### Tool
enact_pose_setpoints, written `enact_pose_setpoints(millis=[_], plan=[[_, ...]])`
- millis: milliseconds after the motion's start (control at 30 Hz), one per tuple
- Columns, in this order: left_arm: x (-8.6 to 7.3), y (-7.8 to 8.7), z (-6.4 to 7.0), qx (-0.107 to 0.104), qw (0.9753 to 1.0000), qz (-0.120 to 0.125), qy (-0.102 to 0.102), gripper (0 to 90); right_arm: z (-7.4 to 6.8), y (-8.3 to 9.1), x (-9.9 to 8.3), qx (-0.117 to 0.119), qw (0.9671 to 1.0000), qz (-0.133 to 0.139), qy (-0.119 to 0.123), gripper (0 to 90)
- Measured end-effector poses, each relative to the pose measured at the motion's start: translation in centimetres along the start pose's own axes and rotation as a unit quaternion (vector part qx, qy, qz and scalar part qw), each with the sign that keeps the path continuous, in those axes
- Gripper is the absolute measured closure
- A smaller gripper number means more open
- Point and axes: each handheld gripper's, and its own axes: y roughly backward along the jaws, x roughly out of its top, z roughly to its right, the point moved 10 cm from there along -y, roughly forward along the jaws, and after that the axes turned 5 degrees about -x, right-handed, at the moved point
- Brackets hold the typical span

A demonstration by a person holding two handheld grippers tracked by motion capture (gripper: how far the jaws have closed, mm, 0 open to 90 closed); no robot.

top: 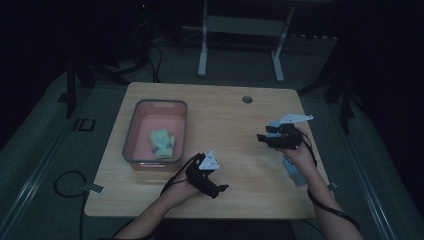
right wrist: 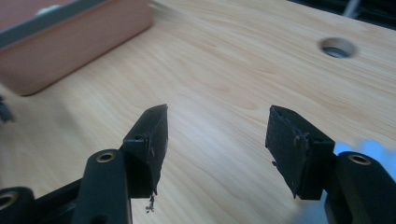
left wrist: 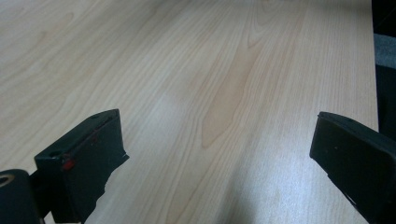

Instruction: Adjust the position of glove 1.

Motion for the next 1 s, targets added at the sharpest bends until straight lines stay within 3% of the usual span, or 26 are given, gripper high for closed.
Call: enact_pose_setpoints(millis=[167, 300, 467, 667, 867, 1000], plan=[[-1.0, -0.3, 0.1, 0.007, 1.0000, -0.001, 0.002, 2.7, 3.5, 0.9, -1.2, -0.044, 0.9989, -0.009, -0.014, 48.7], [-1.5, 0.0, -0.1, 0.020, 0.9997, 0.013, 0.008, 2.7, 5.7, 1.2, -2.4, -0.063, 0.9972, -0.029, -0.030, 56.8], [-2.2, 0.3, -0.2, 0.031, 0.9993, 0.013, 0.017, 2.7, 8.1, 0.7, -3.3, -0.085, 0.9944, -0.046, -0.043, 58.7], [-2.9, 0.5, -0.2, 0.029, 0.9990, 0.013, 0.033, 2.7, 9.9, -1.2, -4.5, -0.102, 0.9912, -0.070, -0.047, 58.2], [-3.1, 0.6, -0.1, 0.029, 0.9989, 0.016, 0.035, 2.7, 11.4, -3.0, -5.4, -0.115, 0.9882, -0.084, -0.057, 56.2], [-3.2, 0.6, -0.4, 0.032, 0.9984, 0.021, 0.041, 2.7, 11.7, -4.0, -6.0, -0.120, 0.9869, -0.102, -0.037, 56.4]])
